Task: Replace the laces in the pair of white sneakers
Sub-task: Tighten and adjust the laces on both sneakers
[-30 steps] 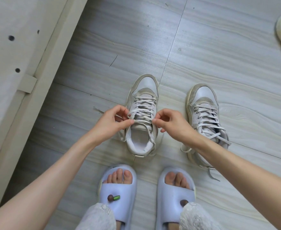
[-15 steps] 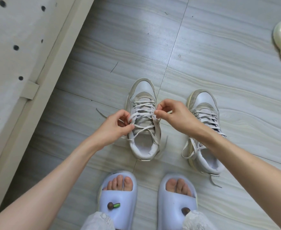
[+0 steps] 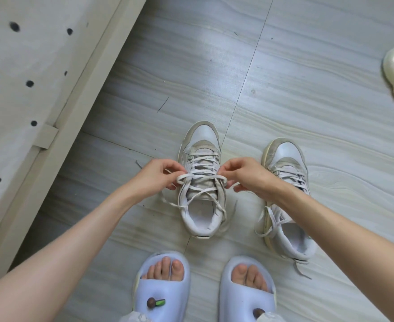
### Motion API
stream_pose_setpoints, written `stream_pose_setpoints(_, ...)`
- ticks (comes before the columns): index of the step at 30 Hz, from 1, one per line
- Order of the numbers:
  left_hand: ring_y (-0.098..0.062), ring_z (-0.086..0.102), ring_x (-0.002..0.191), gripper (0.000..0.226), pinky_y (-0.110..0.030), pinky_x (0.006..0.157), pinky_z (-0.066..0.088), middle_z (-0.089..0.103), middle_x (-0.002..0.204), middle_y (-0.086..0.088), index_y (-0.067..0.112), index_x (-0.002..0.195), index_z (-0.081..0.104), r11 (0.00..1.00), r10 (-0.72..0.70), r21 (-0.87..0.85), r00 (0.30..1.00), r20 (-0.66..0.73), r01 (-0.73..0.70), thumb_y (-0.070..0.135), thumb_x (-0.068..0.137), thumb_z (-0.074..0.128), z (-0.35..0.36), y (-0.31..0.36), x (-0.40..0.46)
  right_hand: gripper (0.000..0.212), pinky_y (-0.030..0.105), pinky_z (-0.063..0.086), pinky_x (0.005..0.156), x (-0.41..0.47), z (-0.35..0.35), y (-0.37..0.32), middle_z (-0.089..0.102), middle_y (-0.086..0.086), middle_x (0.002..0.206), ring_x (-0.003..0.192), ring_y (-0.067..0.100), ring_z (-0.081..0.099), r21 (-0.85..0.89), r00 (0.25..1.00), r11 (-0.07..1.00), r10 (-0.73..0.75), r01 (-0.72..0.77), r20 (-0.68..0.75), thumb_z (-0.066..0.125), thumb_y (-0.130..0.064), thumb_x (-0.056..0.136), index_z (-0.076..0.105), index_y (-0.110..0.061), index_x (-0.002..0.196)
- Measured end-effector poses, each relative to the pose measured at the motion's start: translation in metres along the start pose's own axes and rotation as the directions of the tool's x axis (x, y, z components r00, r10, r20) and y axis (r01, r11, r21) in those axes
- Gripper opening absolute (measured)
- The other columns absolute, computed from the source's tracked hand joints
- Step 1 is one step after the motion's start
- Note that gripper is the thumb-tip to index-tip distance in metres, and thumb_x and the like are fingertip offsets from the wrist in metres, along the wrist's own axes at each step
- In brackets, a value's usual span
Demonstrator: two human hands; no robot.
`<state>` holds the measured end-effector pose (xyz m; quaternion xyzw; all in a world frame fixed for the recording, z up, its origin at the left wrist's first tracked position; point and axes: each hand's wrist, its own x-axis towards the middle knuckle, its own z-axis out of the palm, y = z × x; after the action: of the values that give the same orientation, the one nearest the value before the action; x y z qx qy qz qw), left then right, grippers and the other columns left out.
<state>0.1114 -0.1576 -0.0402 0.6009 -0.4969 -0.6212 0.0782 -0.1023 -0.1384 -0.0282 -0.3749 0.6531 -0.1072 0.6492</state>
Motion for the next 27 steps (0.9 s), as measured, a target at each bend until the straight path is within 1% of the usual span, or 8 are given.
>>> stream_pose_setpoints(5,-0.003,0.053,0.061,0.014,-0.01,0.053,0.044,0.062,0.072,-0.001,0.015,0.076,0.065,1.0,-0.005,-0.011,0.999,0.039,0.006,0.005,0.085,0.063,0.002,0.002,0.008,0.013,0.019,0.041,0.058,0.008,0.005,0.004,0.057,0.001,0.068,0.06,0.009,0.047,0.051,1.0,0.999,0.007,-0.008,0.015,0.058,-0.003,0.086,0.062,-0.011,0.076)
stream_pose_setpoints(8,0.0,0.052,0.061,0.017,-0.009,0.061,0.041,0.062,0.069,0.007,0.022,0.071,0.064,0.976,0.105,0.187,0.994,0.029,-0.108,0.012,0.085,0.065,0.004,0.006,0.009,0.009,0.016,0.041,0.057,0.007,0.006,0.002,0.053,-0.003,0.067,0.062,0.008,0.045,-0.087,0.998,0.994,-0.065,0.065,0.002,0.056,-0.006,0.089,0.062,-0.009,0.082)
stream_pose_setpoints(11,-0.012,0.054,0.074,0.017,-0.024,0.075,0.045,0.06,0.075,0.007,0.025,0.074,0.057,0.93,0.141,0.329,0.985,0.1,-0.167,0.018,0.09,0.058,0.004,0.007,0.011,0.009,0.022,0.04,0.062,0.006,0.009,0.001,0.049,-0.005,0.067,0.062,0.009,0.043,-0.223,0.991,0.965,-0.136,0.135,0.013,0.051,-0.013,0.093,0.055,-0.011,0.085)
stream_pose_setpoints(14,-0.02,0.055,0.083,0.02,-0.035,0.082,0.045,0.061,0.087,-0.002,0.027,0.077,0.047,0.904,0.138,0.388,0.982,0.132,-0.179,0.02,0.096,0.047,0.0,0.01,0.011,0.012,0.028,0.041,0.068,0.001,0.007,-0.003,0.059,0.0,0.075,0.07,0.015,0.05,-0.353,0.975,0.913,-0.223,0.205,-0.012,0.048,-0.016,0.094,0.054,-0.01,0.087)
stream_pose_setpoints(17,0.001,0.05,0.069,0.019,-0.016,0.069,0.04,0.057,0.079,0.006,0.025,0.08,0.044,0.863,0.229,0.431,0.965,0.13,-0.264,0.017,0.097,0.044,0.002,0.018,0.009,0.01,0.032,0.042,0.078,-0.002,0.005,-0.007,0.067,0.006,0.089,0.084,0.02,0.057,-0.408,0.949,0.875,-0.31,0.261,-0.056,0.049,-0.016,0.093,0.057,-0.011,0.089)
stream_pose_setpoints(20,0.005,0.048,0.06,0.013,-0.013,0.064,0.039,0.056,0.073,0.009,0.02,0.083,0.053,0.913,0.256,0.307,0.963,0.081,-0.268,0.015,0.094,0.051,0.006,0.023,0.01,0.009,0.027,0.044,0.076,-0.001,0.006,-0.008,0.067,0.004,0.084,0.081,0.018,0.059,-0.318,0.94,0.905,-0.326,0.281,-0.097,0.054,-0.014,0.092,0.056,-0.016,0.083)
stream_pose_setpoints(23,0.006,0.05,0.055,0.006,-0.012,0.06,0.044,0.057,0.075,0.005,0.015,0.092,0.058,0.98,0.171,0.089,0.981,0.093,-0.179,0.009,0.091,0.056,0.005,0.018,0.008,0.01,0.018,0.043,0.067,0.0,0.003,-0.005,0.062,-0.003,0.077,0.073,0.01,0.056,-0.117,0.957,0.961,-0.266,0.252,-0.119,0.055,-0.014,0.092,0.055,-0.019,0.083)
stream_pose_setpoints(27,-0.001,0.049,0.062,0.014,-0.011,0.062,0.044,0.054,0.073,0.005,0.018,0.081,0.057,0.993,0.119,-0.003,0.988,0.098,-0.119,0.006,0.089,0.058,0.006,0.007,0.005,0.004,0.017,0.045,0.066,-0.001,-0.002,0.006,0.062,-0.001,0.084,0.079,0.008,0.054,-0.02,0.987,0.988,-0.153,0.153,-0.037,0.059,-0.016,0.091,0.062,-0.016,0.09)
